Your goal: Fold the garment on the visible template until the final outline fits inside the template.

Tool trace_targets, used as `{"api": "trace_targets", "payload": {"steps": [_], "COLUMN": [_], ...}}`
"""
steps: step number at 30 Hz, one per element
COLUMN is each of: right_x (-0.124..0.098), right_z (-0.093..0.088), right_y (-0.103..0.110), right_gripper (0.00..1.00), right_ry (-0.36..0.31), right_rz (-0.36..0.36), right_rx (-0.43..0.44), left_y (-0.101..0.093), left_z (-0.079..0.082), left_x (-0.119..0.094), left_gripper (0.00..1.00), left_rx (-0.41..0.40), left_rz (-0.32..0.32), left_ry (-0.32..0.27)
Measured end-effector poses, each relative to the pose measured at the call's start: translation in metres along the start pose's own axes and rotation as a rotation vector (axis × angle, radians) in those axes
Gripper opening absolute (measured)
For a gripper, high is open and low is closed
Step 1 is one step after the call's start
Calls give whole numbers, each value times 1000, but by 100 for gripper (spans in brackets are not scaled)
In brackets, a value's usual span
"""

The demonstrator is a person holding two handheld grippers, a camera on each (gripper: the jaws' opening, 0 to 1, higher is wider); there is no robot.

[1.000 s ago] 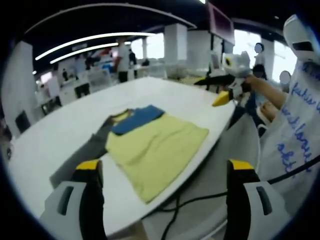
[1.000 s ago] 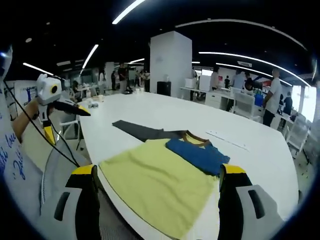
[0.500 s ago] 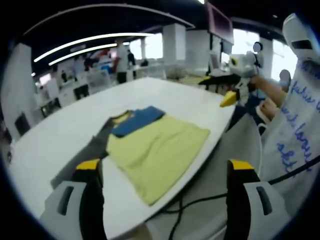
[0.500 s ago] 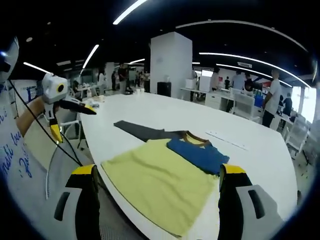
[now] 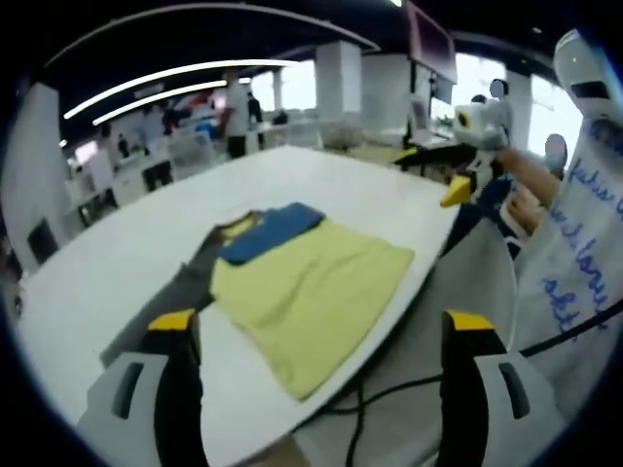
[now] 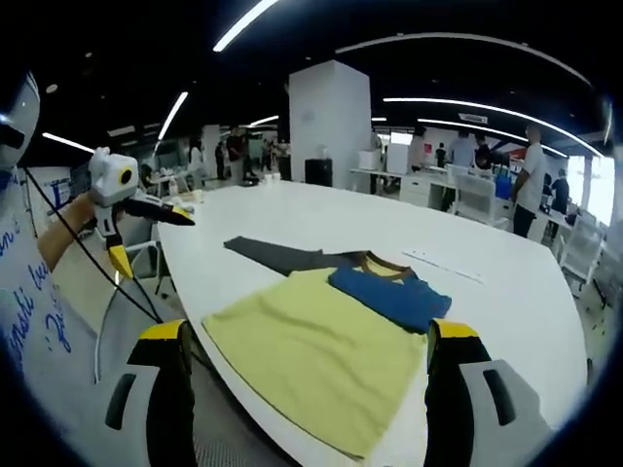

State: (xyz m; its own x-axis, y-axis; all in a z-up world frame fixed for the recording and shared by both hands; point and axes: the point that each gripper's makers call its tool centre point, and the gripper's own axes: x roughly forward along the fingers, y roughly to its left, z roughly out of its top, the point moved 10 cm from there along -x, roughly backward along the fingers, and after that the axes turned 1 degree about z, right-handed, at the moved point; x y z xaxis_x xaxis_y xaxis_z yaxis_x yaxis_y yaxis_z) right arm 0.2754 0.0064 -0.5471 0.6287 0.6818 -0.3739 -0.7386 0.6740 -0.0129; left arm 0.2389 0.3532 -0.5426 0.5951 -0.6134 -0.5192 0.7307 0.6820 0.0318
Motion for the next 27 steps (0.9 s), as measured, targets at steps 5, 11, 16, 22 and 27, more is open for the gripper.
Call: {"api": "trace_targets", "payload": {"steps": [5,11,16,22,27], "right_x": [1,1,1,-1,-2], "right_z": [0,-2,-3,-4,-4], "right_y": [-3,-5,-7,-5,-5], "right_gripper": [100,100,100,100,100], "right_ry": [-10,-9,-4,-6,-8], "right_rz": [-8,-18,-30,-19,-28], "right_rx": [7,7,8,16,15], "left_y": [10,27,35,41,52], "left_z": [0,-5,-6,-6,-10], "left_x": [-1,-1,-2,-2,-4], "left_gripper": [99,98,98,98,96], "left_rx": [-14,-30,-45,-44,-46], "left_rz": [9,46,58,69,102], "left_ry": [-10,-1,-11,-3,-14]}}
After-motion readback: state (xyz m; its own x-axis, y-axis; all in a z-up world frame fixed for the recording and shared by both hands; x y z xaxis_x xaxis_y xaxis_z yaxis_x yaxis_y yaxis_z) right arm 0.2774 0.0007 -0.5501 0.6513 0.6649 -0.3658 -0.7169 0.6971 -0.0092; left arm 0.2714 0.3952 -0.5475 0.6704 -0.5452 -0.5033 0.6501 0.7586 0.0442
